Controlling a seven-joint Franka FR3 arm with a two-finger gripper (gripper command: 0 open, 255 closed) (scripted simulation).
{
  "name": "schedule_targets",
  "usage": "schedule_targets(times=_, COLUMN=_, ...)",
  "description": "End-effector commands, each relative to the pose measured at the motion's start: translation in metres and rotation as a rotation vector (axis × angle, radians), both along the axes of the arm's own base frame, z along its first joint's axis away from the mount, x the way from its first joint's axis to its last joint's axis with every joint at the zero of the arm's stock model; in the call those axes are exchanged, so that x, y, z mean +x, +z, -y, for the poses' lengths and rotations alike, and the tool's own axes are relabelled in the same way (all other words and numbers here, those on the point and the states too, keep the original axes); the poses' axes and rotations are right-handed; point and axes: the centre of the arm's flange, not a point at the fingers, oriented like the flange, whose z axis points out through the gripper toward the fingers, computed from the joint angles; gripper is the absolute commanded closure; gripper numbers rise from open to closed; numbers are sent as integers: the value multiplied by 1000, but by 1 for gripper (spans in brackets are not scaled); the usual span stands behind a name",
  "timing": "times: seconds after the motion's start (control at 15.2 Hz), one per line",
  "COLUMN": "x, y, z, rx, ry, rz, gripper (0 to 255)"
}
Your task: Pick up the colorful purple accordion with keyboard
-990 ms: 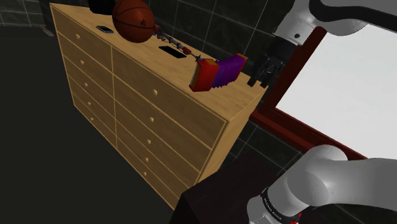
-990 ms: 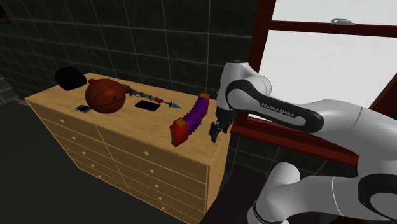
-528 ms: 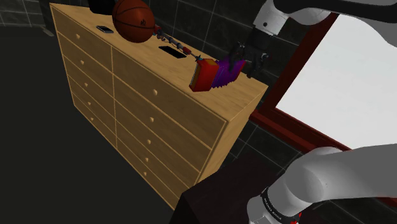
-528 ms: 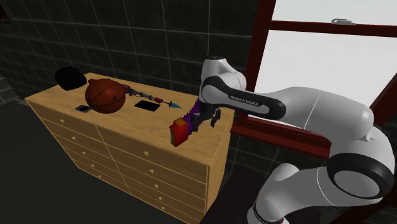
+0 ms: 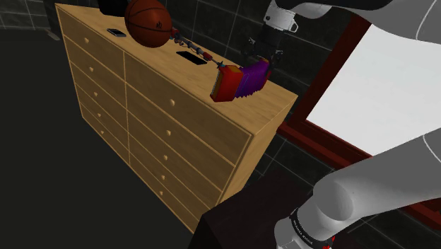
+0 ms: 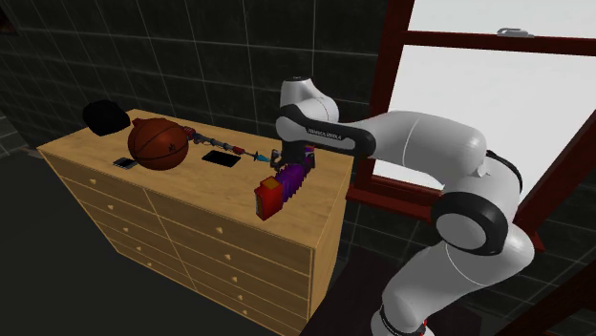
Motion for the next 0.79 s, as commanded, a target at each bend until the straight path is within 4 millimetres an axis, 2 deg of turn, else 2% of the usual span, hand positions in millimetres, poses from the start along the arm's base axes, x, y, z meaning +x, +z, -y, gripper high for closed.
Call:
schedule_targets(times=0.0, x=20, y=1, z=12, rx=-13, ry=-120, rz=-7, gripper=0)
schedule_targets(times=0.2, x=49, y=1, z=37, rx=-33, ry=-289, rz=-17, gripper=0)
schedule_targets(times=0.26, x=52, y=1, z=41, rx=-35, ry=-311, rz=-18, gripper=0)
schedule_targets(times=0.73, x=52, y=-39, z=41, rx=-35, ry=-311, rz=-18, gripper=0)
